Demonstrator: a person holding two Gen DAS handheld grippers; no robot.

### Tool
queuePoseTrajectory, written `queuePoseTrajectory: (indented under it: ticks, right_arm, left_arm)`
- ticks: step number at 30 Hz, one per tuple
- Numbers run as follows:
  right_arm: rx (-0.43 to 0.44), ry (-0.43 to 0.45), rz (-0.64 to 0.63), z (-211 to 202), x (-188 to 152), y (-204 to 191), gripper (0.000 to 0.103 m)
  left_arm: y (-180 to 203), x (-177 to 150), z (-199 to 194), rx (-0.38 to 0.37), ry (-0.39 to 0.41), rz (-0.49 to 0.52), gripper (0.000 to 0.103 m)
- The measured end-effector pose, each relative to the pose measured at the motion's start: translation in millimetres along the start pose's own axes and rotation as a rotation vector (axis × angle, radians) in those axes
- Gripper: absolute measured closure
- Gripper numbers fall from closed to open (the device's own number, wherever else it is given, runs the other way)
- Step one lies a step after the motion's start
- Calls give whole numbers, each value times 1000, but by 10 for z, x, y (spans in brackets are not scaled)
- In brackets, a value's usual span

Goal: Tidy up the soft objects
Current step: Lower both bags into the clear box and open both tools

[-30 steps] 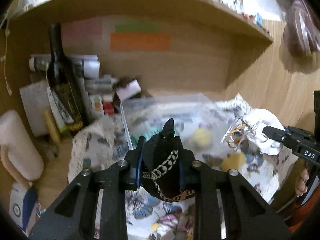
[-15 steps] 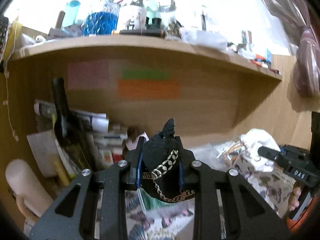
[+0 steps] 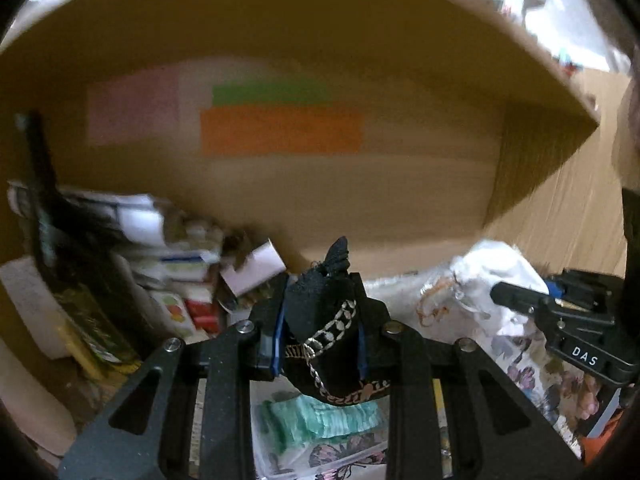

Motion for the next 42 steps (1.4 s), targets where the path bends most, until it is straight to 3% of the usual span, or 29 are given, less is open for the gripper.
queuePoseTrajectory:
  ticks: [6,16,18,23,28,33,38,42]
  right_arm:
    - [-19,-98,-18,350,-190,30,86]
    - [-33,-258,-53,796,-585,29,85]
    - [-33,-271,-64,824,-626,10,83]
    - [-51,-274,-83,818,-639,-18,75]
    - [-58,-237,-72,691,-559,10,60]
    - [-65,-151,-61,420,-369,3,33]
    - [-64,-54,-45,19,-204,11,26]
    - [-49,-1,-40,-266,-155,-7,19]
  left_arm:
    - [7,-375,480,-19,-160,8,76]
    - [-16,-653,618,-4,-252,31,70]
    - [-31,-670,637,7,-259,28,65]
    - [-76,-642,590,43,-251,27,25]
    - [-86,-553,448,40,-232,14,12]
    - [-101,-411,185,52,-184,-9,4]
    - [-71,-266,-182,24,-126,-42,0]
    - [-80,-252,-511,43,-73,-16,0]
Point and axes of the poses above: each gripper's, at about its wrist camera, not at the fingertips, and z roughly the way its jaws point, y to its right, x to its top, the point moved 10 cm from there along z, roughly the way its jaws point, and after that the axes turned 2 degrees about -x, right-handed, at the moved point
